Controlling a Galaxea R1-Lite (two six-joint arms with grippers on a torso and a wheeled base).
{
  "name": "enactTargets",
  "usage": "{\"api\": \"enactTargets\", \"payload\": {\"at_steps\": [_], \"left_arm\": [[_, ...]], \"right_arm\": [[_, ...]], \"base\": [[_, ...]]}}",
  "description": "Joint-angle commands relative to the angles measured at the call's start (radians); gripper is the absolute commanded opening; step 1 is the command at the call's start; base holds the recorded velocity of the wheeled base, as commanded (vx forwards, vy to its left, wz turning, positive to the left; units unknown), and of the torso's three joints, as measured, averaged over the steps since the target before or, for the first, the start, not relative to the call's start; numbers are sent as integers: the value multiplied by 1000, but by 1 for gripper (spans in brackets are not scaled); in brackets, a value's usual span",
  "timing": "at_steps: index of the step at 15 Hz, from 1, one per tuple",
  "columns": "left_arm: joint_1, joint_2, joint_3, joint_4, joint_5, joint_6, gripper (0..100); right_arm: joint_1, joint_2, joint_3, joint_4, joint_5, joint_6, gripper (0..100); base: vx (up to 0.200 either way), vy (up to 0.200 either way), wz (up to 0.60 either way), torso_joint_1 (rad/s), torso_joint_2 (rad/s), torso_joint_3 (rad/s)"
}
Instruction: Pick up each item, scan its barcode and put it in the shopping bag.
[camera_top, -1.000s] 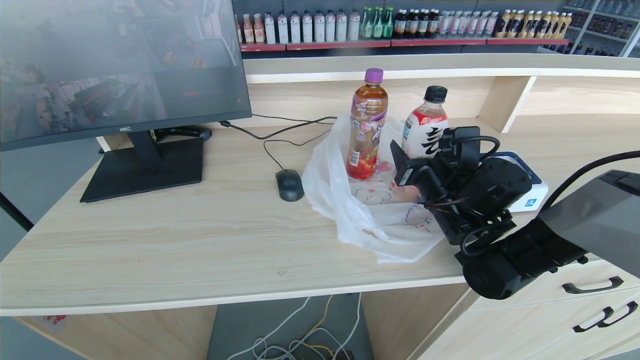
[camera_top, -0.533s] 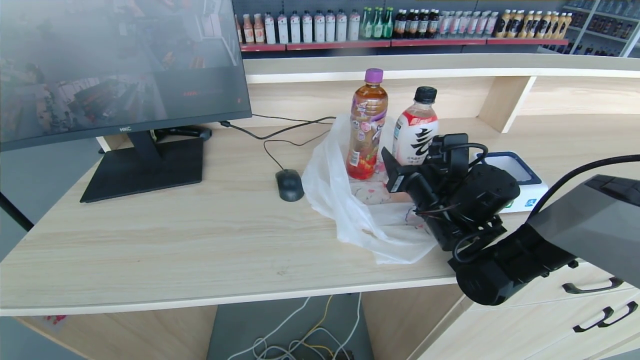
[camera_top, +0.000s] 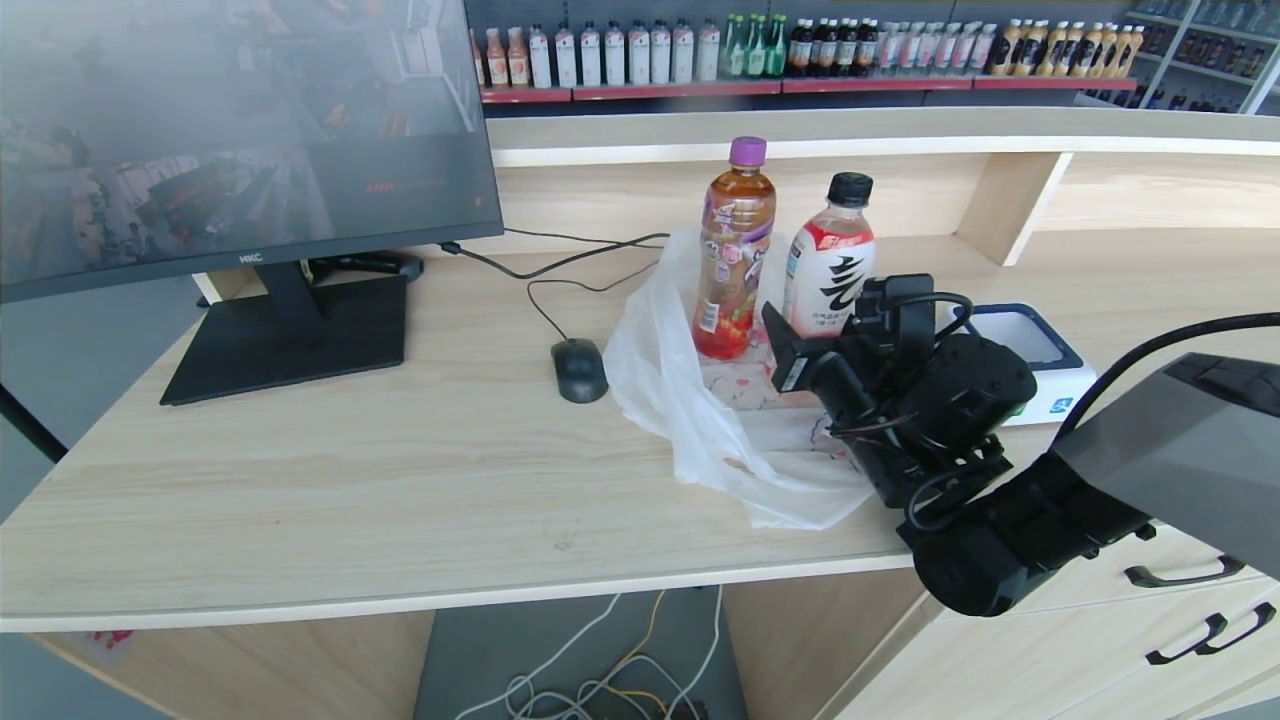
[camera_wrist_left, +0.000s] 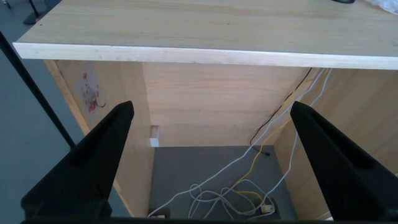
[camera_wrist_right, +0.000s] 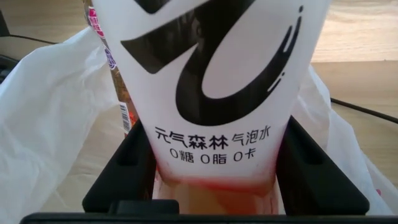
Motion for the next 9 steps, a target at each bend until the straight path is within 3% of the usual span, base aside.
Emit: {"api": "enactTargets", "payload": {"at_steps": [1, 3, 4, 9], "left_arm": [[0, 0, 0, 0, 0, 0, 100], [0, 1, 0, 0, 0, 0, 100], [0, 0, 0, 0, 0, 0, 100], [0, 1, 0, 0, 0, 0, 100]], "right_arm": [[0, 0, 1, -2, 0, 3, 0], [0, -2, 1, -2, -2, 7, 0], [0, -5, 5, -2, -2, 9, 100], [-1, -52, 33, -2, -2, 24, 100]], "base": [[0, 0, 0, 0, 0, 0], [0, 0, 0, 0, 0, 0], [0, 0, 0, 0, 0, 0], [0, 0, 0, 0, 0, 0]]}}
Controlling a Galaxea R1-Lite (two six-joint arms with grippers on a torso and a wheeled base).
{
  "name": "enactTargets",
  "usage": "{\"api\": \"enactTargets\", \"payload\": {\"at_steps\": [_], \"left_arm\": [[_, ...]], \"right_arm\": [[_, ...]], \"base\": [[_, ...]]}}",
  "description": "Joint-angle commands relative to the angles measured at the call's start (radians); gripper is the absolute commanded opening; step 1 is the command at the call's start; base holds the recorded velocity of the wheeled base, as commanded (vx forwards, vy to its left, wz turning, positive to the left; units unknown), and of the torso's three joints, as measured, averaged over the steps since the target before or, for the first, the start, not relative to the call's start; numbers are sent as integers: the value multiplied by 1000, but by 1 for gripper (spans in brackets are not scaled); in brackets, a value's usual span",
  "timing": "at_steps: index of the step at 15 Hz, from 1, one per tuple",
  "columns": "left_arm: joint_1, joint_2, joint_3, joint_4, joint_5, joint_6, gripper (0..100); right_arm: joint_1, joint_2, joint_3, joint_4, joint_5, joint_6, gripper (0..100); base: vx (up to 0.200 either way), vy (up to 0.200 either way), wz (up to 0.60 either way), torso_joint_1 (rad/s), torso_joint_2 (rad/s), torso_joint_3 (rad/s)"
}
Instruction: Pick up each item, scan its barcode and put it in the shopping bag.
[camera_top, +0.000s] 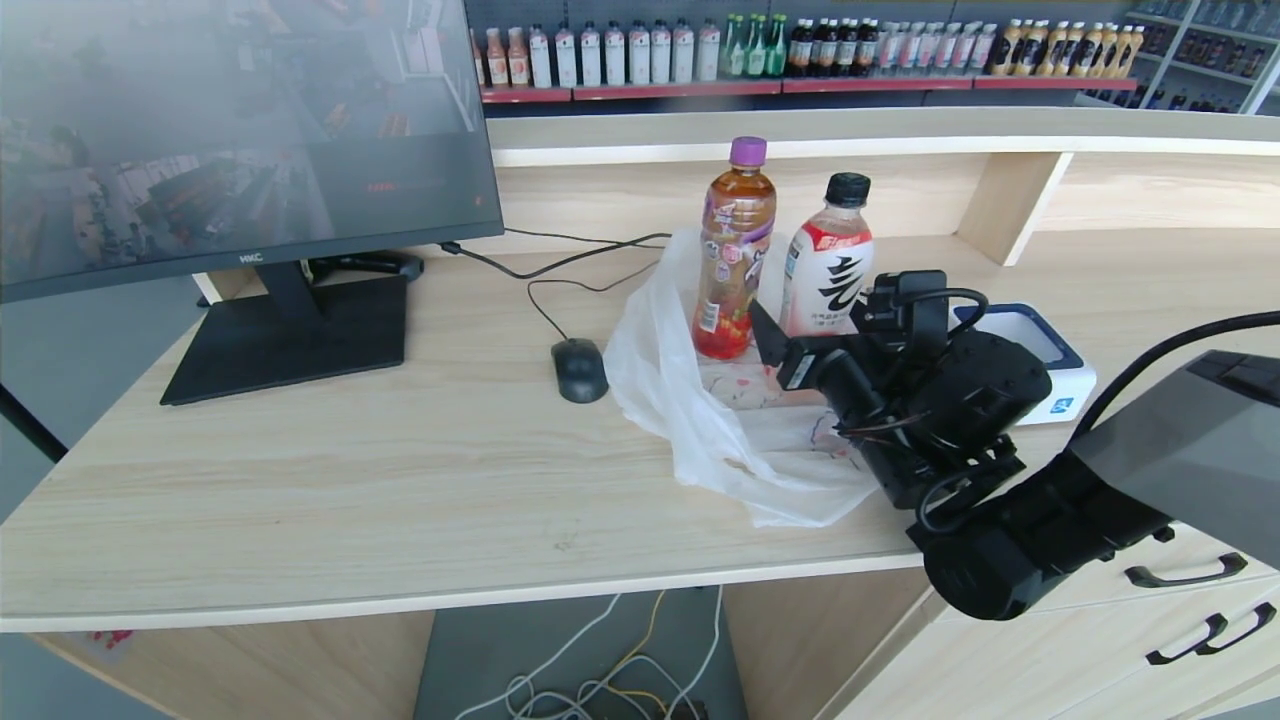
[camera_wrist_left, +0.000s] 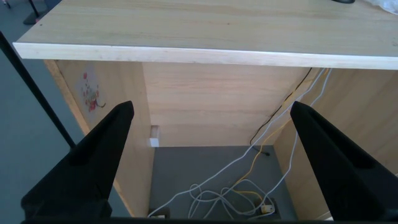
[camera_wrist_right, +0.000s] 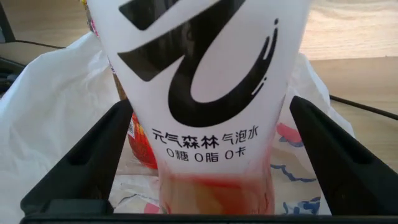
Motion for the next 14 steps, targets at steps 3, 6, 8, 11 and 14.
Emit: {"api": "enactTargets", "payload": {"at_steps": [3, 6, 8, 11, 14], "left_arm": [[0, 0, 0, 0, 0, 0, 100], [0, 0, 0, 0, 0, 0, 100], [0, 0, 0, 0, 0, 0, 100], [0, 0, 0, 0, 0, 0, 100], [0, 1, 0, 0, 0, 0, 100]], "right_arm": [[1, -82, 65, -1, 0, 0, 100], [2, -150, 114, -1, 0, 0, 100], [15, -213, 162, -1, 0, 0, 100], [15, -380, 312, -1, 0, -1, 100], [-10, -590, 536, -1, 0, -6, 100]], "base": [[0, 0, 0, 0, 0, 0], [0, 0, 0, 0, 0, 0], [0, 0, 0, 0, 0, 0], [0, 0, 0, 0, 0, 0], [0, 0, 0, 0, 0, 0]]}}
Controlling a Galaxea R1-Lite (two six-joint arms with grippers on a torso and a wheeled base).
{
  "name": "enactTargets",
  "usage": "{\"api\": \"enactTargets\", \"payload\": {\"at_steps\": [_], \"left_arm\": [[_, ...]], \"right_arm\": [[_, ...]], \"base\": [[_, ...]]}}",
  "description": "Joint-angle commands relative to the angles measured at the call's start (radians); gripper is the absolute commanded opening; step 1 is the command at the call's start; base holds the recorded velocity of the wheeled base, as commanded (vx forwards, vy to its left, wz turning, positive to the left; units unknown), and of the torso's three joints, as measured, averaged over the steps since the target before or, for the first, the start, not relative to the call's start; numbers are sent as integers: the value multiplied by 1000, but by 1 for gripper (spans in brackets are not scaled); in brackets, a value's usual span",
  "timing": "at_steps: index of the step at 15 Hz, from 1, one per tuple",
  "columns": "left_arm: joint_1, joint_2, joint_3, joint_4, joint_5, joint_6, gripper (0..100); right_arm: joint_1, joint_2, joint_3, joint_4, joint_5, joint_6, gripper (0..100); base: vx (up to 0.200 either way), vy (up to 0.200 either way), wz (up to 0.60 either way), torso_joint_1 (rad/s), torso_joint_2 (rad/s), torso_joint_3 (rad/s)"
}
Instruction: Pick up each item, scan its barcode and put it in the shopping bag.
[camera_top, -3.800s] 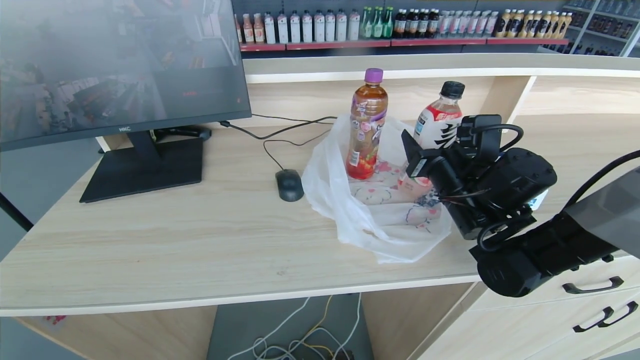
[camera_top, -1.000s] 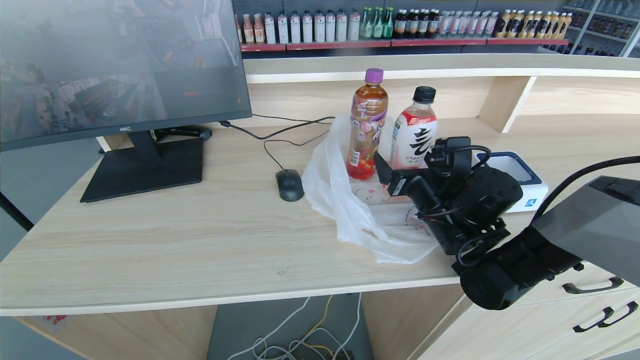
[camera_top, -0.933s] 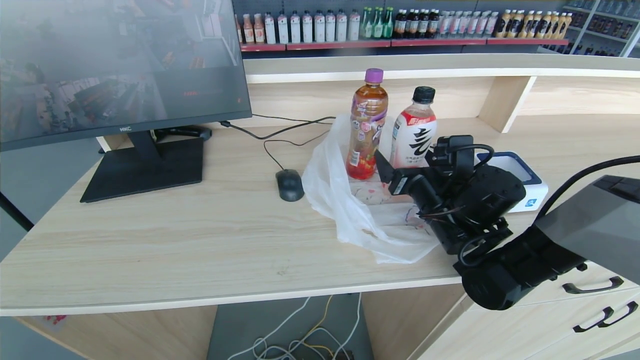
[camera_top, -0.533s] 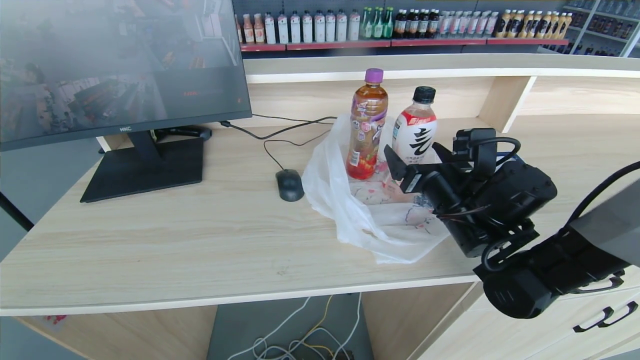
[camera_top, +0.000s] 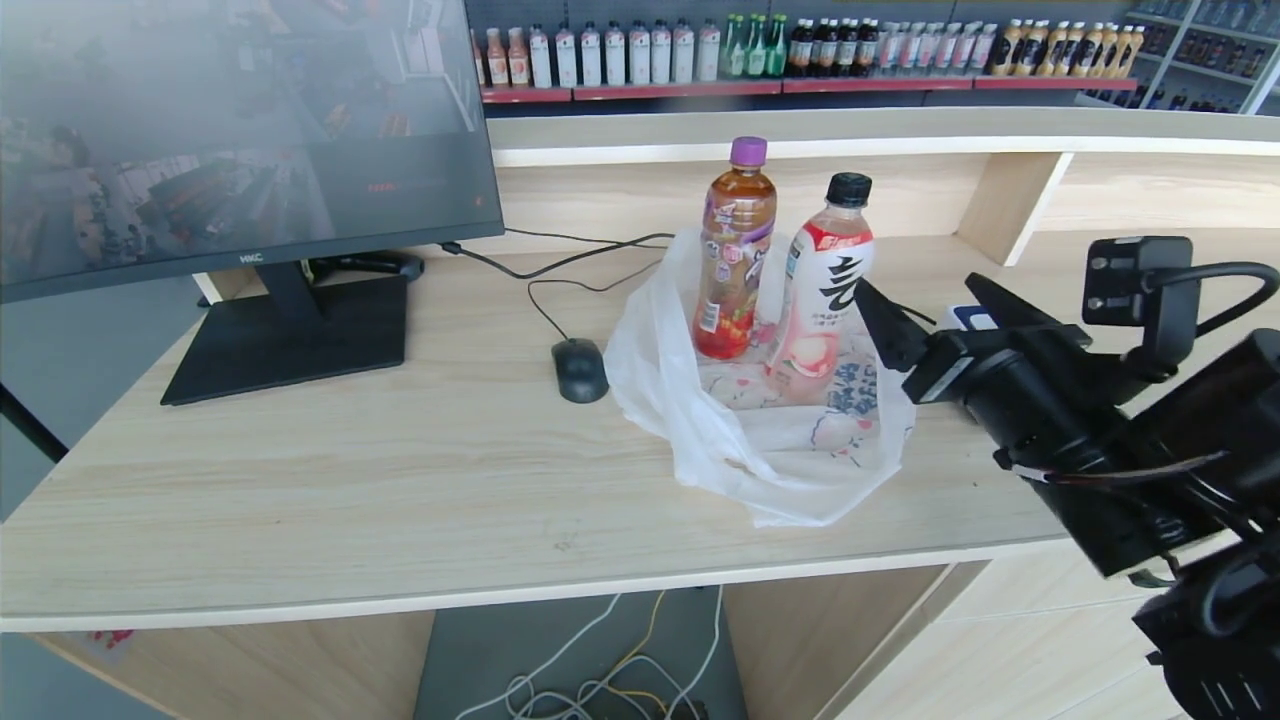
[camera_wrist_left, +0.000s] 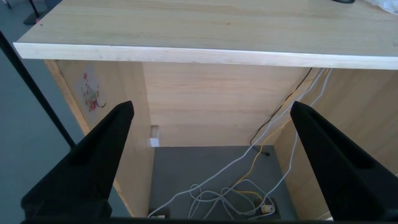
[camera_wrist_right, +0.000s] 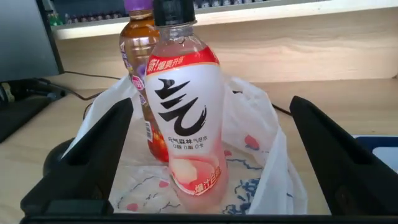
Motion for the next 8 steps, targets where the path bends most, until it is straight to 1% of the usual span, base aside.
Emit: {"api": "enactTargets", "payload": {"at_steps": [1, 3, 4, 5, 6, 8], "left_arm": [[-2, 1, 0, 0, 0, 11, 100], [-2, 1, 0, 0, 0, 11, 100], [0, 1, 0, 0, 0, 10, 100], [0, 0, 0, 0, 0, 10, 100], [0, 1, 0, 0, 0, 8, 100], [0, 1, 0, 0, 0, 8, 100]], "right_arm": [[-15, -260, 238, -1, 0, -5, 100], [-9, -444, 445, -1, 0, -16, 100], [-2, -514, 512, -1, 0, -8, 100], [-9, -580, 512, 29, 0, 15, 100], [-9, -643, 512, 131, 6, 23, 100], [11, -781, 512, 360, 68, 23, 100]], "base": [[0, 0, 0, 0, 0, 0], [0, 0, 0, 0, 0, 0], [0, 0, 0, 0, 0, 0], [0, 0, 0, 0, 0, 0], [0, 0, 0, 0, 0, 0], [0, 0, 0, 0, 0, 0]]}}
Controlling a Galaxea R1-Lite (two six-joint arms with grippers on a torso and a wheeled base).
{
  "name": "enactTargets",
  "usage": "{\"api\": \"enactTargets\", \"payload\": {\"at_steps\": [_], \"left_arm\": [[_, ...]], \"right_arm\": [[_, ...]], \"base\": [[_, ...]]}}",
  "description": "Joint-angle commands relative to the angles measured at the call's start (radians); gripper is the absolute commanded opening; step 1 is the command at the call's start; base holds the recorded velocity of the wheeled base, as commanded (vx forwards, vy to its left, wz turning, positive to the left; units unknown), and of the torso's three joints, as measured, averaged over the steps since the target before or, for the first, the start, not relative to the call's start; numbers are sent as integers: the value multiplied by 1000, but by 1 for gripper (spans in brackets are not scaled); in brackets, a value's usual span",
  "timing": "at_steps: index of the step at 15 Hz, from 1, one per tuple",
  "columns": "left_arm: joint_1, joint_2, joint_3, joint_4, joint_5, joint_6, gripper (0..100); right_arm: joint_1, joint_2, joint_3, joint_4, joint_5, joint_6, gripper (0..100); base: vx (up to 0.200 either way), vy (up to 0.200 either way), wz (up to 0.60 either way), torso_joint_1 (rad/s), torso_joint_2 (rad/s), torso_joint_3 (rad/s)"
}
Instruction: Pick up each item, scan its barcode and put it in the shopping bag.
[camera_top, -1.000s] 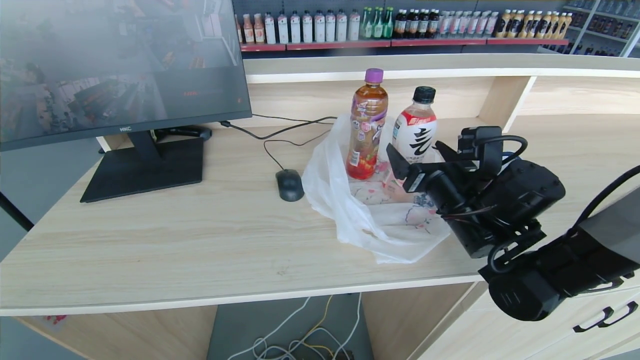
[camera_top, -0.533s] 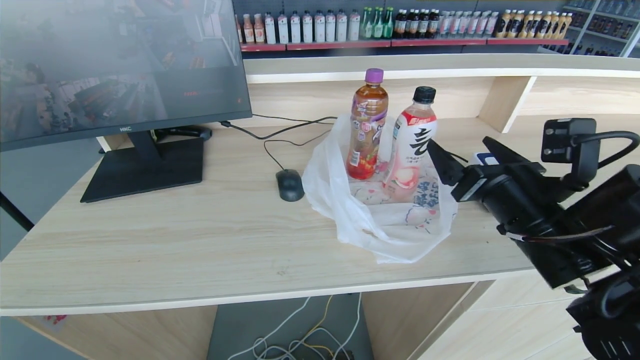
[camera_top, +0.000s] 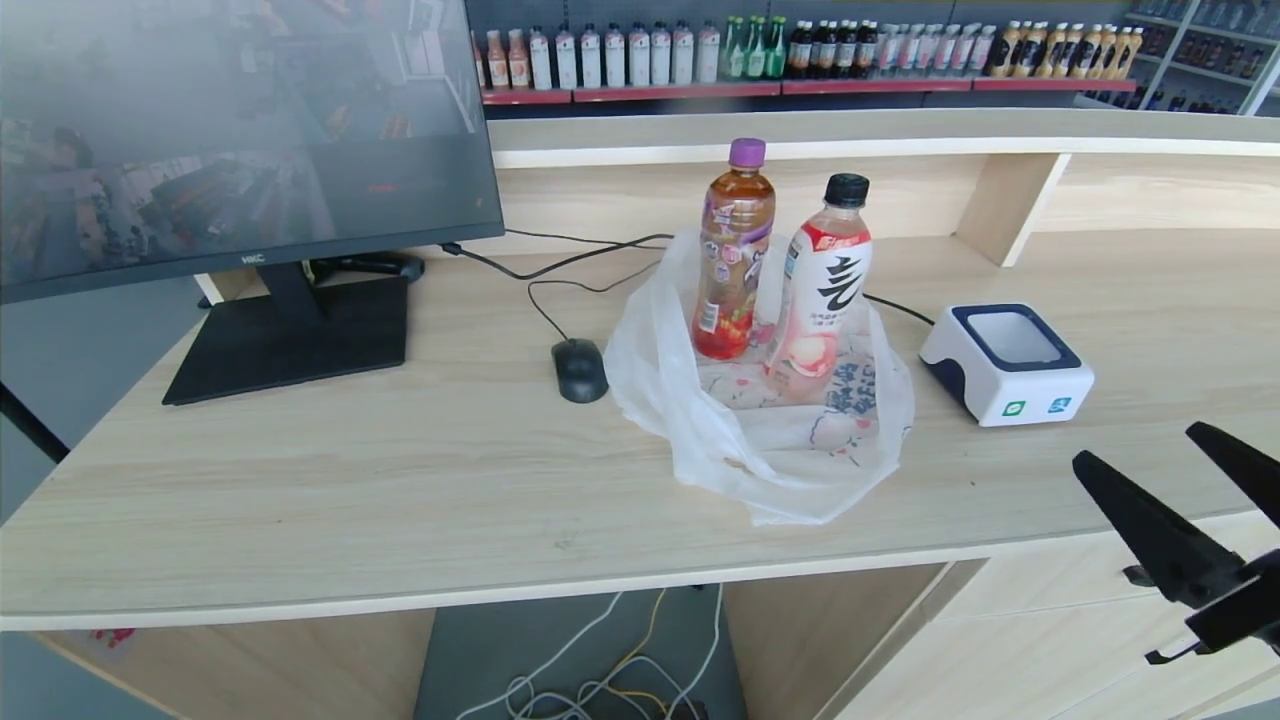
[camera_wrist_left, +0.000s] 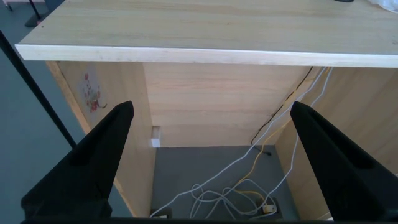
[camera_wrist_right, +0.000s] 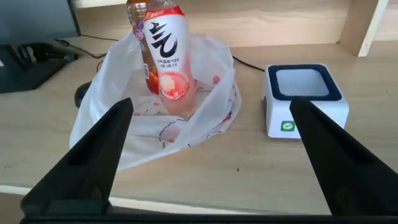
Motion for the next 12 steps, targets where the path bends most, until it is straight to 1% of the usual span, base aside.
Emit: {"api": "enactTargets", "payload": {"at_steps": [1, 2, 4, 5, 6, 7, 8, 9, 10, 11, 12], "left_arm": [[-2, 1, 0, 0, 0, 6, 100], [-2, 1, 0, 0, 0, 7, 100], [0, 0, 0, 0, 0, 3, 100], [0, 0, 0, 0, 0, 3, 100], [0, 1, 0, 0, 0, 3, 100], [0, 0, 0, 0, 0, 3, 100], [0, 1, 0, 0, 0, 3, 100], [0, 0, 0, 0, 0, 4, 100], [0, 0, 0, 0, 0, 4, 100], [0, 1, 0, 0, 0, 4, 100], [0, 1, 0, 0, 0, 3, 100]], "right_arm": [[17, -317, 16, 335, 83, 3, 100], [20, -451, 16, 559, 120, -8, 100], [28, -696, 16, 946, 177, -59, 100], [30, -752, 16, 1022, 185, -62, 100], [28, -923, 16, 1226, 195, -77, 100], [28, -1043, 15, 1340, 197, -77, 100], [8, -1052, 13, 1343, 195, -68, 100], [-46, -1054, 15, 1334, 195, -68, 100], [-81, -1055, 15, 1335, 195, -66, 100], [-188, -1049, 15, 1335, 195, -63, 100], [-222, -1037, 15, 1335, 195, -46, 100]], "base": [[0, 0, 0, 0, 0, 0], [0, 0, 0, 0, 0, 0], [0, 0, 0, 0, 0, 0], [0, 0, 0, 0, 0, 0], [0, 0, 0, 0, 0, 0], [0, 0, 0, 0, 0, 0], [0, 0, 0, 0, 0, 0], [0, 0, 0, 0, 0, 0], [0, 0, 0, 0, 0, 0], [0, 0, 0, 0, 0, 0], [0, 0, 0, 0, 0, 0]]}}
